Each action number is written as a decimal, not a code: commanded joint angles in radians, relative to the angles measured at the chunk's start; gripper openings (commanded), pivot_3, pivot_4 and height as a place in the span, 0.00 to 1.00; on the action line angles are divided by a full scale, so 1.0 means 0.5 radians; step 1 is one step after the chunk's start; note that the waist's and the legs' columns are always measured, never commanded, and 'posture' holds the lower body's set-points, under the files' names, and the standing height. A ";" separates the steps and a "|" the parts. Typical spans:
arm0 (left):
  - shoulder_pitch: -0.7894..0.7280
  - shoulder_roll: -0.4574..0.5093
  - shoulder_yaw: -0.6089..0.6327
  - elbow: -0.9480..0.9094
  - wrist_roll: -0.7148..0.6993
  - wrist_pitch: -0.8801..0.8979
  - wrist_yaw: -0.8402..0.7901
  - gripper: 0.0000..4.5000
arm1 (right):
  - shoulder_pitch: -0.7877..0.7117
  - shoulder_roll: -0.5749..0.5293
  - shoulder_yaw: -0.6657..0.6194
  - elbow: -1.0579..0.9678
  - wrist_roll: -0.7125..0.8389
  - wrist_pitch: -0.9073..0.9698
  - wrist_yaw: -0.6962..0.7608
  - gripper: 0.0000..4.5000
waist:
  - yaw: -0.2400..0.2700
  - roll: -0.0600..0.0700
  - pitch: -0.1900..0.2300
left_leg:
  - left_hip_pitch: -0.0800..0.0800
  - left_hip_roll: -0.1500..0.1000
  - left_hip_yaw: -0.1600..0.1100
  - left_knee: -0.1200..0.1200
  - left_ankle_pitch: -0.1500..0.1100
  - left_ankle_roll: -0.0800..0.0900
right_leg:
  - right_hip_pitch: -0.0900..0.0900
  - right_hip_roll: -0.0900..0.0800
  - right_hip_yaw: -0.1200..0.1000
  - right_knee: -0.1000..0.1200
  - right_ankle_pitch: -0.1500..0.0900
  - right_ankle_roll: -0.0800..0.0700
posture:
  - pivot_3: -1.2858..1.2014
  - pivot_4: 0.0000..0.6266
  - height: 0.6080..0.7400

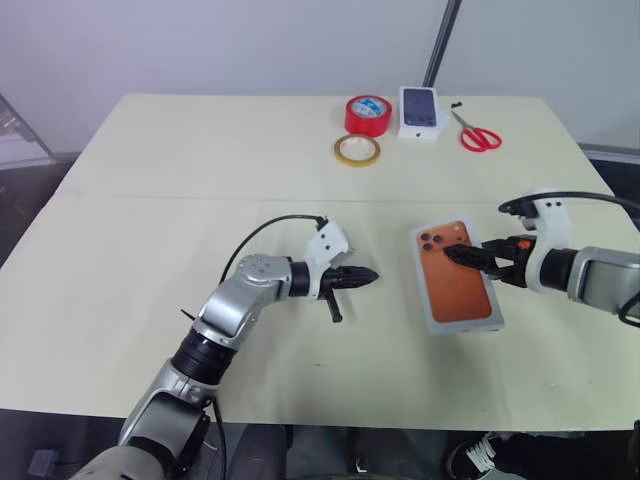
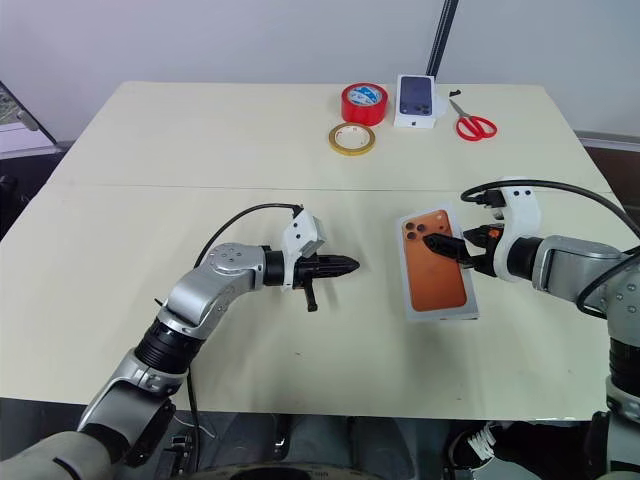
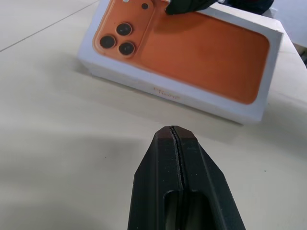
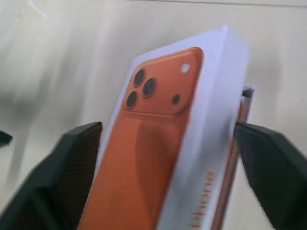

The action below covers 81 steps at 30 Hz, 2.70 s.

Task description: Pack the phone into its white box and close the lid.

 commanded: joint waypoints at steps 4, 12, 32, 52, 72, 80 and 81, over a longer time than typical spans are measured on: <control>-0.035 -0.001 0.020 -0.022 -0.010 -0.014 -0.004 0.00 | -0.174 0.156 -0.391 0.143 0.262 0.003 -0.176 0.95 | -0.002 0.001 0.000 | 0.000 0.000 0.000 0.000 0.000 0.000 | 0.000 0.000 0.000 0.000 0.000 0.000 | 0.52 0.24 1.00; -0.031 -0.002 0.019 -0.023 -0.014 -0.015 -0.004 0.00 | -0.125 0.271 -0.578 0.408 0.829 -0.003 -0.614 0.95 | -0.001 0.001 0.000 | 0.000 0.000 0.002 -0.001 0.000 0.000 | 0.000 0.000 0.001 0.000 0.000 0.000 | 0.52 0.24 1.00; -0.078 -0.047 0.050 0.059 -0.001 -0.042 0.046 0.00 | 0.144 -0.075 -0.235 0.225 0.929 -0.378 -0.761 0.95 | -0.045 0.006 0.000 | 0.000 0.000 0.002 -0.002 0.000 0.000 | 0.000 0.001 0.002 0.001 0.000 0.000 | 0.52 0.24 1.00; -0.651 -0.440 -0.031 1.097 0.372 -0.340 0.300 0.00 | 0.217 -0.496 0.785 -0.329 -1.170 -0.961 0.295 0.01 | -0.041 0.003 0.001 | -0.001 -0.002 0.002 -0.001 0.000 0.000 | -0.003 0.001 0.000 0.000 0.000 0.001 | 0.52 0.24 1.00; -0.625 -0.728 -0.003 0.930 0.316 -0.248 0.178 0.00 | 0.440 -0.359 0.535 -0.436 -1.523 -0.886 0.610 0.01 | -0.040 0.003 0.001 | 0.000 -0.003 0.002 0.000 0.000 0.000 | -0.002 0.000 0.000 0.001 0.000 0.001 | 0.52 0.24 1.00; -0.633 -0.767 -0.043 0.972 0.355 -0.214 0.164 0.00 | 0.499 -0.328 0.449 -0.452 -1.608 -0.851 0.654 0.01 | -0.040 0.004 0.001 | 0.000 -0.003 0.001 0.000 0.000 0.000 | -0.001 0.000 0.000 0.001 0.000 0.001 | 0.52 0.24 1.00; -0.635 -0.771 -0.045 0.986 0.358 -0.218 0.163 0.00 | 0.504 -0.320 0.446 -0.447 -1.622 -0.850 0.656 0.01 | -0.041 0.004 0.001 | 0.000 -0.003 0.001 0.000 0.000 0.000 | -0.001 0.000 0.000 0.001 0.000 0.001 | 0.52 0.24 1.00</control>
